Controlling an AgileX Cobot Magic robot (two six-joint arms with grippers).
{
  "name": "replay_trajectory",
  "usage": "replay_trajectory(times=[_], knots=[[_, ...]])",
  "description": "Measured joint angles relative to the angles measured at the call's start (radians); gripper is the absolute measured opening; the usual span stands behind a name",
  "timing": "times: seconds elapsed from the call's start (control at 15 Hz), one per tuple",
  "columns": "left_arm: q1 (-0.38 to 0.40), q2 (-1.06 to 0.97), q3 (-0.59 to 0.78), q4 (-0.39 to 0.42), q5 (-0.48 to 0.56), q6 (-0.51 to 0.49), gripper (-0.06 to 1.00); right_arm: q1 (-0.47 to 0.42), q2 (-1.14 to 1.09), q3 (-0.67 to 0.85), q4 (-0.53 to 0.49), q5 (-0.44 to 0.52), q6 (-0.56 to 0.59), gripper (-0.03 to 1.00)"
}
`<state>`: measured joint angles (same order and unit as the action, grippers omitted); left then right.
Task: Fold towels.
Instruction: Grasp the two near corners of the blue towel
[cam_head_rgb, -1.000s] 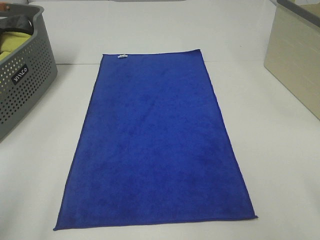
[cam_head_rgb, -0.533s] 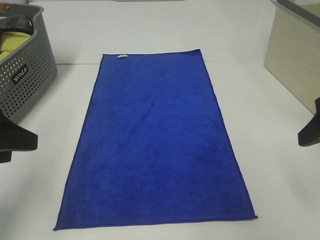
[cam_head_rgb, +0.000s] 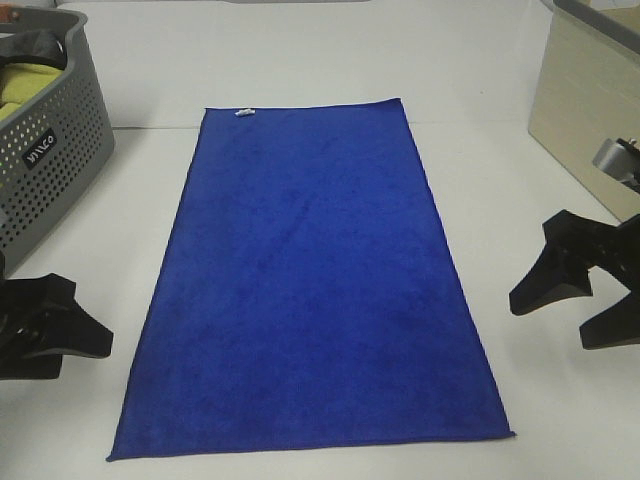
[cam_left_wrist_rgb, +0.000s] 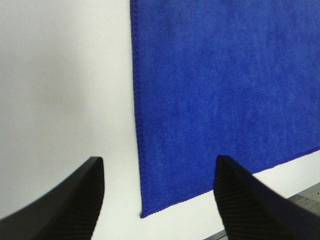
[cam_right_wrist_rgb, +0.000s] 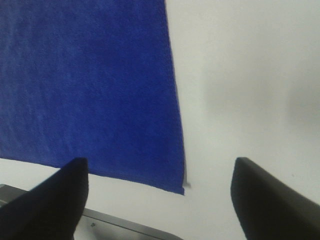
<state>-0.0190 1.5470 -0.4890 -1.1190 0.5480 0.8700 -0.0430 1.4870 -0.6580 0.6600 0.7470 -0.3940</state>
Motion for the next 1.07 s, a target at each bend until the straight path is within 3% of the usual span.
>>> replay_trajectory(times=[0.27,0.47,0.67,0.87,1.07], knots=[[-0.082,0.1,-0.001,-0.053,-0.042,0.058,0.61,0.0,0.024,0.025,0.12,-0.036,-0.078,0.73],[-0.137,0.123,-0.001,-0.084,-0.112,0.061,0.61,0.0,0.029,0.098,0.142,-0.135,-0.129,0.73],[-0.166,0.156,-0.001,-0.126,-0.142,0.08,0.61,0.0,0.039,0.102,0.158,-0.166,-0.198,0.73],[-0.168,0.204,-0.002,-0.228,-0.136,0.172,0.61,0.0,0.147,0.102,0.189,-0.171,-0.24,0.72],[-0.168,0.243,-0.005,-0.352,-0.082,0.287,0.61,0.011,0.24,0.102,0.292,-0.159,-0.341,0.69]])
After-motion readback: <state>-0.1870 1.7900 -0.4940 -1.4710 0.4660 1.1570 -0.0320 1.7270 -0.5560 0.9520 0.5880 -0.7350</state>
